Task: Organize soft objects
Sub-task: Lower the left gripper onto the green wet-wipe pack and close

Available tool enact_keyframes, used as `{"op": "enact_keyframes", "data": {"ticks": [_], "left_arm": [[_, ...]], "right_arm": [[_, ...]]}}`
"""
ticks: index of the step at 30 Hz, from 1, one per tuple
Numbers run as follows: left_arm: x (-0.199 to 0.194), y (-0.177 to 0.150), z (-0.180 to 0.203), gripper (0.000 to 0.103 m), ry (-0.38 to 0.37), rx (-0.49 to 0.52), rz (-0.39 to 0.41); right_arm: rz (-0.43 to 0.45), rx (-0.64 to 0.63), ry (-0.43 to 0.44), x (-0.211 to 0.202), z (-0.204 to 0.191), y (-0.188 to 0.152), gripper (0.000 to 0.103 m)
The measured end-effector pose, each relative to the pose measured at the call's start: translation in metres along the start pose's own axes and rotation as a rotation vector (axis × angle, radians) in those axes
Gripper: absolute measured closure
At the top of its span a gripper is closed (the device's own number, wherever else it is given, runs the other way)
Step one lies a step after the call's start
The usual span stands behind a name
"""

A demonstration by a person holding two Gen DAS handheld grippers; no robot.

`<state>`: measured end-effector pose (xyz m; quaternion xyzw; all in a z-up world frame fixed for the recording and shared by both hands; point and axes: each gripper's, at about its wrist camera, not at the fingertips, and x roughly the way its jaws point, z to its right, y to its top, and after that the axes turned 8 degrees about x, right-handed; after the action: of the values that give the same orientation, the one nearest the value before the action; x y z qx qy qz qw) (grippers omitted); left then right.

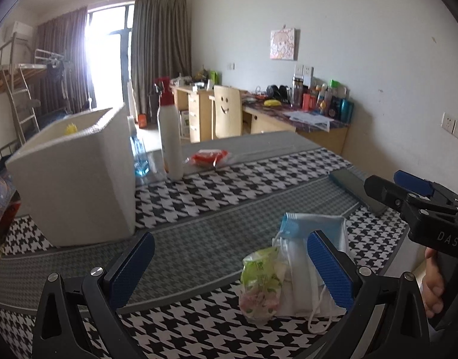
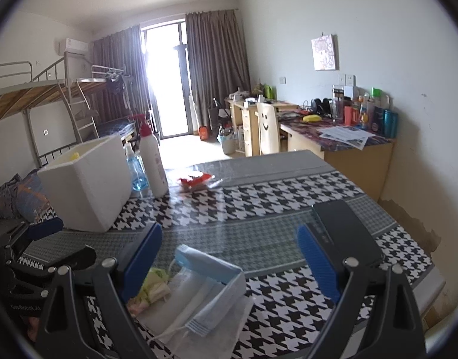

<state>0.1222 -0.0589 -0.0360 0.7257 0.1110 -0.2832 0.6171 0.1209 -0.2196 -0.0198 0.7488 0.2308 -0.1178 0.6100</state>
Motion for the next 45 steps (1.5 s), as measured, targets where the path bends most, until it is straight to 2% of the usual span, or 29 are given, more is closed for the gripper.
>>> {"op": "enact_keyframes", "data": {"ticks": [9,14,22,29,34,36,39,43,45], "left_arm": [[0.025,-0.007,0.007,0.001,0.025,0.015,-0.09],[0.036,-0.012,0.01,0.002,0.006,0.014,-0.136],[0.054,-0.019,0.016,0.015,-0.033,0.015,-0.208],[0.064,-0.023,0.019,0.025,-0.05,0.023,-0.239],[0.069,-0.027,0.021,0.045,-0.081,0.023,-0.269],[0.071,-0.029,0.022,0.049,-0.091,0.025,-0.275],[0.072,-0.031,0.024,0.066,-0.11,0.028,-0.283],[0.071,-0.031,0.025,0.081,-0.134,0.025,-0.276],[0.07,-0.031,0.024,0.082,-0.134,0.026,-0.267]], "right_arm": [[-0.029,-0.009,-0.017,0.005,0.006,-0.009,0.009],[-0.058,0.002,-0.029,0.012,0.012,-0.014,0.009],[-0.092,0.014,-0.033,0.022,0.017,-0.021,0.009],[-0.135,0.03,-0.029,0.031,0.023,-0.026,0.009],[-0.154,0.027,-0.031,0.036,0.022,-0.031,0.009],[-0.156,0.031,-0.031,0.036,0.022,-0.032,0.009],[-0.158,0.032,-0.033,0.036,0.022,-0.033,0.009],[-0.17,0.033,-0.035,0.039,0.021,-0.035,0.009],[-0.177,0.036,-0.03,0.04,0.021,-0.035,0.009]]}}
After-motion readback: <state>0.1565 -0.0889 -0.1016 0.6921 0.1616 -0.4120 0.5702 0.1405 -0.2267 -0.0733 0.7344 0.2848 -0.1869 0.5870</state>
